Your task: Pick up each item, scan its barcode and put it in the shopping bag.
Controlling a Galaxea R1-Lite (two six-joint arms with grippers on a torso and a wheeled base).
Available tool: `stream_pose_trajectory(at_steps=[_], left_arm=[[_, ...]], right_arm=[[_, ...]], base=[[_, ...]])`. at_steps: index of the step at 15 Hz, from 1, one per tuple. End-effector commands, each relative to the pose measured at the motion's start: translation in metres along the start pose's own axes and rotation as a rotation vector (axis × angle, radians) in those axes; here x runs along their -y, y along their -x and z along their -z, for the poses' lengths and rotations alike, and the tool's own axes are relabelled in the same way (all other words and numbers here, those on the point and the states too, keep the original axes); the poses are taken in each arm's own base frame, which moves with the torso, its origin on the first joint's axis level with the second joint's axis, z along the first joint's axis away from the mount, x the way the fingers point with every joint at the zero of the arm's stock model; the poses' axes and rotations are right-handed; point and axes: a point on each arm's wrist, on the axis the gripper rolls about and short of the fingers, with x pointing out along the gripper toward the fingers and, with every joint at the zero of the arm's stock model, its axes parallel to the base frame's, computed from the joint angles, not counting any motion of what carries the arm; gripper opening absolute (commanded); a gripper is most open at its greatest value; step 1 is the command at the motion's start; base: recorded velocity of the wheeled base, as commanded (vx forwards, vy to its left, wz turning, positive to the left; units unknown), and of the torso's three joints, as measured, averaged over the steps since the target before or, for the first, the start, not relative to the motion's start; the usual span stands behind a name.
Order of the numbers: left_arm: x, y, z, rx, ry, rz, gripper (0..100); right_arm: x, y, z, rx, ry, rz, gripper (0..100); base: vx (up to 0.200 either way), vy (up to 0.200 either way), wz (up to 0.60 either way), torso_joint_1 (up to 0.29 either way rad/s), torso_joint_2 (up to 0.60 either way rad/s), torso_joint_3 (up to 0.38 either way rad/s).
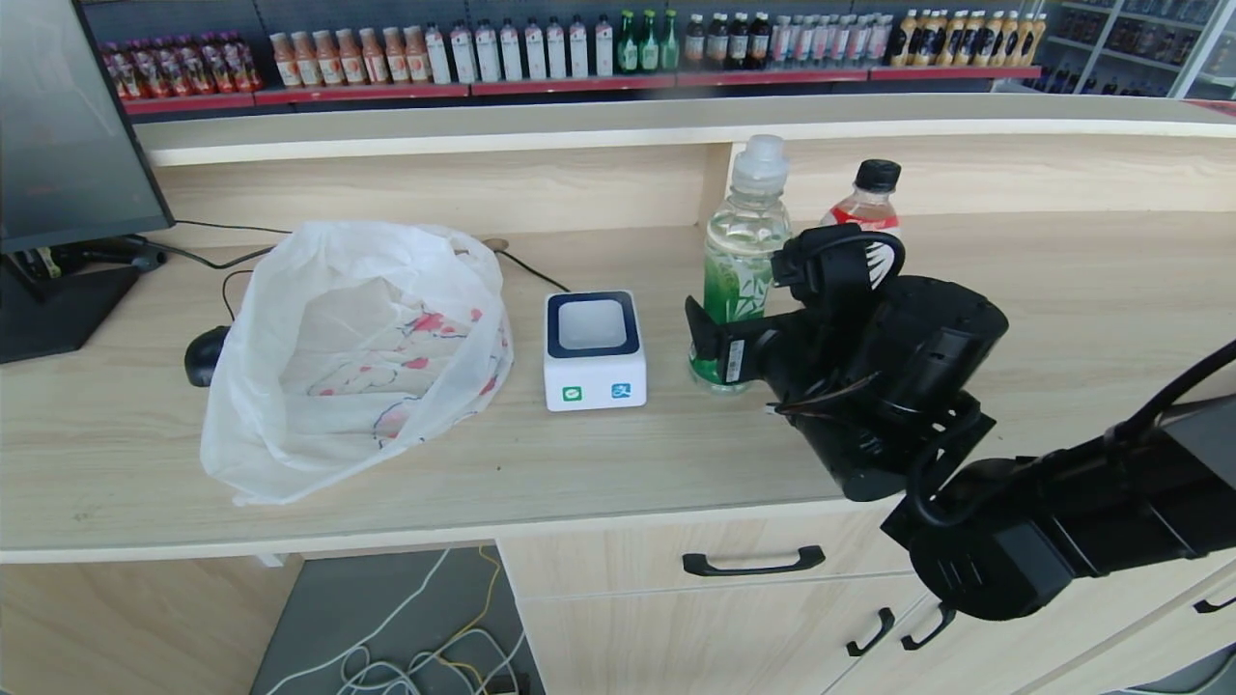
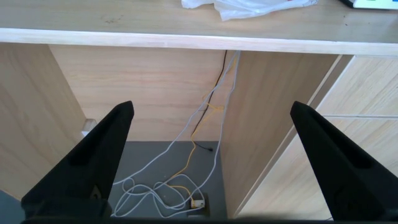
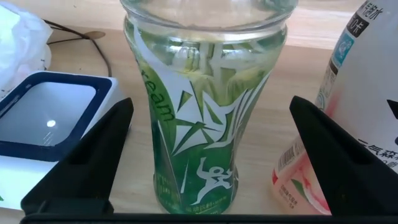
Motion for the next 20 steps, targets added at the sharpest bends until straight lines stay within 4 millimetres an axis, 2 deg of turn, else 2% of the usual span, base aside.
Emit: stream_pose_trajectory(at_steps=[1, 4, 9, 20], left_arm=[[0.0, 0.0, 0.0, 0.001, 0.0, 0.0, 100], [0.0, 0.0, 0.0, 0.001, 0.0, 0.0, 100], [0.0, 0.0, 0.0, -0.001, 0.0, 0.0, 100], [0.0, 0.0, 0.0, 0.001, 0.0, 0.0, 100]], right_arm=[[0.002, -0.004, 0.005, -0.006, 0.007, 0.006, 100], [0.0, -0.009, 0.007, -0.001, 0.005, 0.009, 100], [-0.008, -0.029, 0.006, 0.045, -0.016, 0.015, 100], [-0.008, -0.031, 0.006, 0.05, -0.018, 0.019, 100]], base=[[0.0, 0.0, 0.0, 0.0, 0.0, 0.0], [0.0, 0.0, 0.0, 0.0, 0.0, 0.0], [0.0, 0.0, 0.0, 0.0, 0.0, 0.0], [0.0, 0.0, 0.0, 0.0, 0.0, 0.0]])
